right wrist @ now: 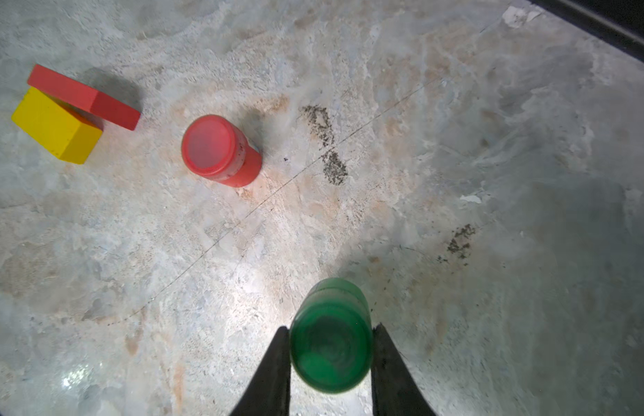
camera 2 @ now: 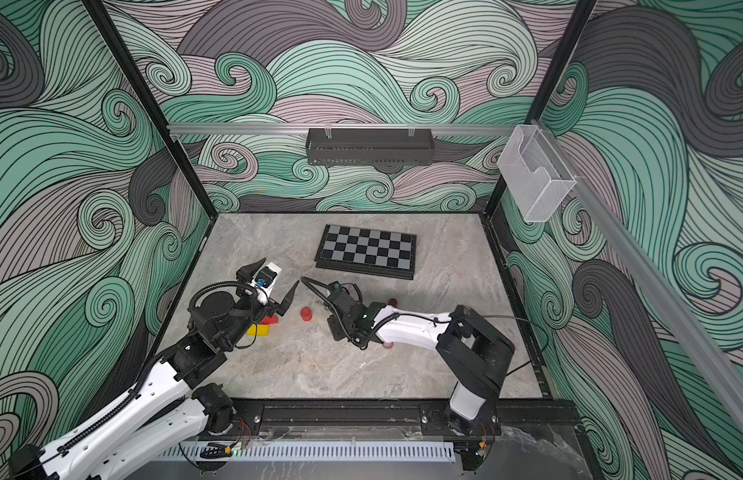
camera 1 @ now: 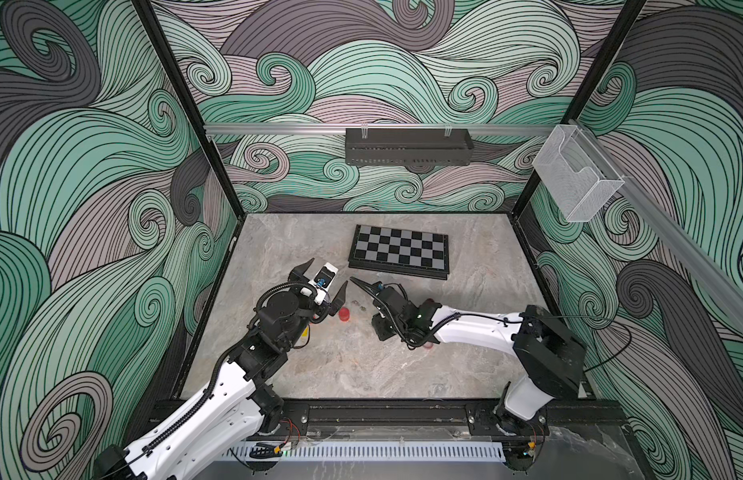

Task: Close the paint jar lid
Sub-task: Place the paint jar at the center of the board.

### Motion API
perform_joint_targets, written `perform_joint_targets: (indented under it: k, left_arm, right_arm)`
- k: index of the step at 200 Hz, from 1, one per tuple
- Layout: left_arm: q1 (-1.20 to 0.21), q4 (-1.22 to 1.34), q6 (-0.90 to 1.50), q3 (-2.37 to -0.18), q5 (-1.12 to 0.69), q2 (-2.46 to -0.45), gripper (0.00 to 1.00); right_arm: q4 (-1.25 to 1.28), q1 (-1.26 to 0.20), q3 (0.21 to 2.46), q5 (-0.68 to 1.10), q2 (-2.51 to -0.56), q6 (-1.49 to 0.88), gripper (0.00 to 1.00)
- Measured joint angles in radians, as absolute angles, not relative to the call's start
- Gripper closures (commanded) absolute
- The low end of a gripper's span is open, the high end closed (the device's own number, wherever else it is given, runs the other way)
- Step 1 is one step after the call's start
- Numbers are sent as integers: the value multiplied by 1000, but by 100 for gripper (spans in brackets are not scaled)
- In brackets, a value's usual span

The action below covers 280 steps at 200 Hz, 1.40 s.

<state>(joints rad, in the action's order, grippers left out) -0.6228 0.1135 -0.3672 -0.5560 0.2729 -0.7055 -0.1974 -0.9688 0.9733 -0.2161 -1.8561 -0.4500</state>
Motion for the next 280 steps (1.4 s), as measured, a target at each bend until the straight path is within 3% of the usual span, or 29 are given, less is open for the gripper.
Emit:
perform_joint_targets:
  k: [73, 106, 198, 280]
  left_arm:
    - [-609, 113, -345, -556, 329, -707, 1]
    - [-603, 113, -344, -556, 334, -712, 1]
    - [-591, 114, -337, -556, 338, -731, 1]
    - [-590, 54, -246, -627, 348, -729, 1]
  right_arm:
    - [-184, -971, 1037, -288, -1958, -421, 95]
    - [-185, -971, 1068, -302, -1985, -410, 82]
    - [-241, -966, 1092, -283, -1932, -359, 2]
    - [-260, -842, 1060, -257, -1554, -316, 1]
